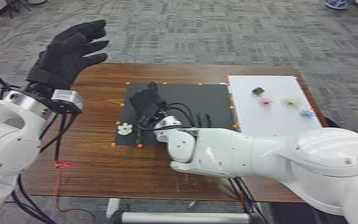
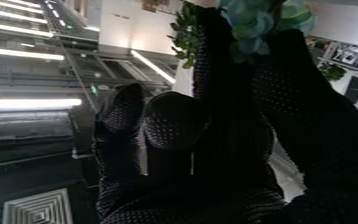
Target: Arrange flowers
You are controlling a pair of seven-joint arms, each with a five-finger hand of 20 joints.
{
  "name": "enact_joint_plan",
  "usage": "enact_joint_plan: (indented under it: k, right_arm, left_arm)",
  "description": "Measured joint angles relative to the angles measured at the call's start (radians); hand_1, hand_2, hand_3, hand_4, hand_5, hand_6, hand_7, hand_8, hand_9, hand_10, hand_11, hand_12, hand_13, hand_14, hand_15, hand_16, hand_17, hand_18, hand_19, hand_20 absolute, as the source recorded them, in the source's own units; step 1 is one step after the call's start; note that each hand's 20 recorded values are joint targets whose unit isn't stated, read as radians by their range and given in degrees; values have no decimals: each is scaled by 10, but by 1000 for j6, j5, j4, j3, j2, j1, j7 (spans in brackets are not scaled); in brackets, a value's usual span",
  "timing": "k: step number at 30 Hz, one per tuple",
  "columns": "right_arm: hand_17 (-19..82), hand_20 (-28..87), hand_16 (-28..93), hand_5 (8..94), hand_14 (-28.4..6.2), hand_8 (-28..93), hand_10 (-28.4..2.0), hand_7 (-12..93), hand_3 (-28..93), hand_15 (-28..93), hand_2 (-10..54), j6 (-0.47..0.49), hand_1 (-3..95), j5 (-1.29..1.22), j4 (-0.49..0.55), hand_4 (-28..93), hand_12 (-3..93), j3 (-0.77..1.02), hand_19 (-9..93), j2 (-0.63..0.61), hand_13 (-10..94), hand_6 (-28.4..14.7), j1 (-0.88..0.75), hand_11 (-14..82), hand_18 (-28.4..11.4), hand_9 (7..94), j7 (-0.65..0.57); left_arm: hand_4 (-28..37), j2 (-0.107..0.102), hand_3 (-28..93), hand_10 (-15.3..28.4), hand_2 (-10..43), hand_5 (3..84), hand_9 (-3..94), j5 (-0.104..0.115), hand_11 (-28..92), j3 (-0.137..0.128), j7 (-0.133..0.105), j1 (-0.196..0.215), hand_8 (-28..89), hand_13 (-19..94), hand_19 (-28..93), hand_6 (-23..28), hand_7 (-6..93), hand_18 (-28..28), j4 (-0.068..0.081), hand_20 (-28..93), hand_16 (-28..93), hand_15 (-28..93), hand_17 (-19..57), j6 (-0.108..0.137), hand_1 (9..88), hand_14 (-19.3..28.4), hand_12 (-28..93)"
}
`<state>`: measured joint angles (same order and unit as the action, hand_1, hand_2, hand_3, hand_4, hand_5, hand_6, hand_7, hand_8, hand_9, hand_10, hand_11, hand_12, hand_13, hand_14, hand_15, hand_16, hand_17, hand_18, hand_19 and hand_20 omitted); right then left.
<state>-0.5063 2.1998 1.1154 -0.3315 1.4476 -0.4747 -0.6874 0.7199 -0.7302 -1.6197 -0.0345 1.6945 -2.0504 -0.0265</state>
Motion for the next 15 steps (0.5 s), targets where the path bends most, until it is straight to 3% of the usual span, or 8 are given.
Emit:
enact_joint_plan:
  k: [15]
  right_arm:
    - [254, 578, 279, 670, -67, -55, -52, 326, 850, 830, -95, -23, 370, -18, 9, -283, 303, -32, 789, -4, 663, 37, 28, 209, -209, 749, -15]
  left_arm:
    - [-256, 2, 715, 86, -41, 251, 169, 0, 152, -9, -1, 9, -92, 74, 378, 18, 201, 187, -2, 84, -39, 363, -119, 0, 248, 108, 182]
